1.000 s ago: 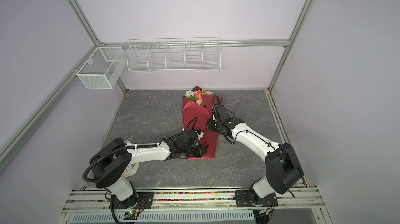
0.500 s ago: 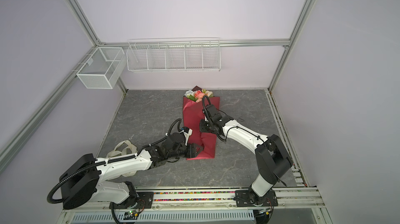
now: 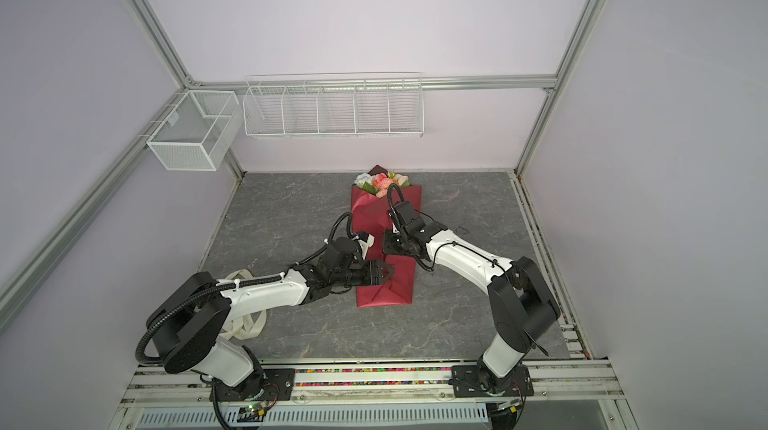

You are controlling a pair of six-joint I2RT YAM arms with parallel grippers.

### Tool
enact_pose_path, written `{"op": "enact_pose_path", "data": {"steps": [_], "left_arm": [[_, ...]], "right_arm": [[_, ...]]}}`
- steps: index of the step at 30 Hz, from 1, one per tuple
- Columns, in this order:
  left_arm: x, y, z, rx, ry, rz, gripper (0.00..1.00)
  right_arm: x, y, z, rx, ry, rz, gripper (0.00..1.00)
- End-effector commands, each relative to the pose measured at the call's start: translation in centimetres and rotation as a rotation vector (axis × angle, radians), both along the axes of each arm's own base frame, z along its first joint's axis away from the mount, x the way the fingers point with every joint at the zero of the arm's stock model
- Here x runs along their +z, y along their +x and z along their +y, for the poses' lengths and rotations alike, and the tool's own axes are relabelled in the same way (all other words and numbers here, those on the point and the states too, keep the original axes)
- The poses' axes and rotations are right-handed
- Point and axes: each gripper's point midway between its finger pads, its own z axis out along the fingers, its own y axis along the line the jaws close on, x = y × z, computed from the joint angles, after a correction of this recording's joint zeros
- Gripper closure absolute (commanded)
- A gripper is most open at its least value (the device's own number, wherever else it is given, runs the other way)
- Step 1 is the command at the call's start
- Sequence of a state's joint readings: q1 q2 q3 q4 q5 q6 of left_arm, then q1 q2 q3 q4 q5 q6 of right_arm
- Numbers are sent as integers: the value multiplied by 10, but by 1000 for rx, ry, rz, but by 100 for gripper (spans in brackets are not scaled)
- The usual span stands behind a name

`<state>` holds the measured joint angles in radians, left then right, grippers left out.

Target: Tie the bouquet of fake flowers

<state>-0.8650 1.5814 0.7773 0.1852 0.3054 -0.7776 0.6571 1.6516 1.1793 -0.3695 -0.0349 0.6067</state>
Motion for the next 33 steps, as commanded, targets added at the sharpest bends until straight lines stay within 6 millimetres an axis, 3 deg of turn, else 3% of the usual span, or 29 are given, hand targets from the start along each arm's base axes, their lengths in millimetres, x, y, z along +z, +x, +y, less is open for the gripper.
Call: {"op": "enact_pose_path", "data": {"steps": [1,7,11,14,18,22,26,29,33], "left_arm": [[16,6,-16,-20,-69,-12,50],[-2,9,-9,35,-42,25,79],[-14,4,-5,33,-18,50,96],[-20,2,1,56,-17,64,99],[-29,0,9,78,-3,73,100],[-36,-2,13,79,23,79,100],[-42,-3,17,85,42,81,100],[-43,-2,19,86,50,75,100],[-45,-1,19,84,51,74,100]], "right_arm": [[8,0,10,15,39,3,84],[13,-3,12,37,56,-1,81],[21,-11,12,60,79,-1,70],[31,-19,6,62,96,-21,62],[47,-29,-13,36,114,-55,45],[52,-39,-41,-20,121,-80,42],[31,-50,-62,-81,155,-44,48],[11,-62,-58,-81,230,-23,50],[-14,-79,-48,-36,256,84,60]]}}
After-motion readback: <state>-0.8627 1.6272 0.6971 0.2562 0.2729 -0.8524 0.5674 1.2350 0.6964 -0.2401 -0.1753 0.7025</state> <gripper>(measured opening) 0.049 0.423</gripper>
